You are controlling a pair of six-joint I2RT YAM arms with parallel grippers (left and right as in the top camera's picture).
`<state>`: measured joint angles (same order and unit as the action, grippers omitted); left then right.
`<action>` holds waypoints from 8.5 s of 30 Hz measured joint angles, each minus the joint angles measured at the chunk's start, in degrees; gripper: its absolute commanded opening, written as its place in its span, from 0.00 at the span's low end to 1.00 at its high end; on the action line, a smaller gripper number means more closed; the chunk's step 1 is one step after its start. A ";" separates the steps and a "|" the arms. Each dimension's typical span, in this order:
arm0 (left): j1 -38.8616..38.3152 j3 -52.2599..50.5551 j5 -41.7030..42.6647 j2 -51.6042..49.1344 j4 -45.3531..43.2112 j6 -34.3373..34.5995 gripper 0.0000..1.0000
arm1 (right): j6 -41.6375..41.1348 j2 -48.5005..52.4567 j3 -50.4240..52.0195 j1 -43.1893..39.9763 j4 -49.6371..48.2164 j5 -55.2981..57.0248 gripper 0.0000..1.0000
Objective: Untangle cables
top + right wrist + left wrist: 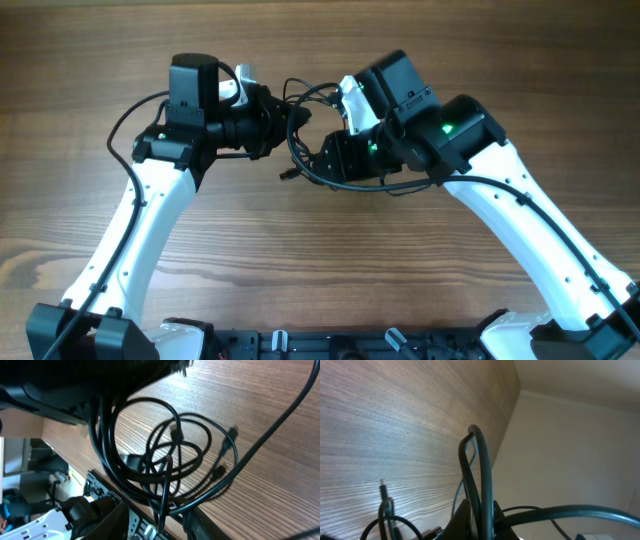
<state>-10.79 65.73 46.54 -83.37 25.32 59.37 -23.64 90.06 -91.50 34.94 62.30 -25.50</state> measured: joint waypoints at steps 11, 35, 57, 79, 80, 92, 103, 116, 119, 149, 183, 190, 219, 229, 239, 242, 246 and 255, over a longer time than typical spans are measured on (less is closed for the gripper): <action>0.04 0.00 0.02 0.00 0.33 2.71 0.04 | 0.61 3.02 0.24 0.76 -1.42 -0.22 0.04; 0.02 -0.11 -36.24 0.02 24.92 -2.27 0.04 | -2.86 -8.02 -1.20 -5.16 -10.75 1.95 0.04; 0.04 -0.22 -0.94 0.02 7.65 -19.74 0.04 | -14.58 -8.92 -1.66 -5.64 0.33 26.27 0.79; 0.04 -0.22 6.69 0.02 -3.98 -10.10 0.04 | -14.03 2.67 -1.66 -0.11 1.57 6.43 0.66; 0.04 -0.24 6.75 0.02 -3.98 -9.79 0.04 | -14.16 3.08 -1.66 -0.11 1.38 6.40 0.64; 0.04 -0.22 7.58 0.02 -3.93 -8.81 0.04 | -14.23 7.34 -1.64 -0.11 -1.18 6.40 0.04; 0.04 -0.26 -14.27 0.02 16.26 -8.17 0.05 | -11.39 0.28 -1.75 -2.91 -3.69 6.69 0.04; -1.01 -0.09 -29.46 1.18 21.64 -8.15 0.60 | -7.50 -19.63 -2.38 -4.24 -9.35 18.58 0.04; -0.68 -0.11 -30.97 1.18 22.21 -8.44 0.88 | -7.50 -21.73 -2.43 -4.42 -9.70 20.76 0.04; 0.68 -0.22 -0.26 1.07 15.19 -21.84 0.83 | -12.52 -17.51 -3.48 -4.79 -32.70 16.24 0.04; 0.68 -0.22 -17.14 1.05 22.05 -21.86 0.88 | -12.76 -18.99 -14.75 -5.86 -44.74 16.41 0.04; 0.68 -0.22 -18.01 1.05 22.01 -21.86 0.89 | -15.47 -13.07 -15.32 -5.90 -9.53 40.59 0.04; 0.68 -0.22 -20.61 0.96 22.25 -21.86 0.89 | 7.45 -11.47 -43.34 -8.70 -41.79 68.19 0.04; 0.68 -0.22 -20.70 0.85 22.01 -21.86 0.91 | 19.52 -2.95 -44.76 -8.76 -13.99 64.37 0.04; 0.68 -0.22 -20.81 0.76 22.03 -21.86 0.90 | 0.09 1.90 -43.98 -8.81 -6.10 34.99 0.04; 0.68 -0.22 -21.09 0.76 22.03 -21.86 0.91 | -2.25 2.38 -44.04 -8.81 -3.82 27.78 0.04; 0.68 -0.22 -21.59 0.76 22.01 -21.86 0.91 | -3.69 5.01 -44.09 -8.81 0.85 20.59 0.04; 2.23 -0.26 -1.09 0.66 9.29 -21.88 0.84 | -8.55 14.60 -44.06 -8.81 8.68 16.48 0.04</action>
<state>-8.56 65.47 45.45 -82.72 34.61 37.50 -32.18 104.66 -135.57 26.13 70.98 -9.02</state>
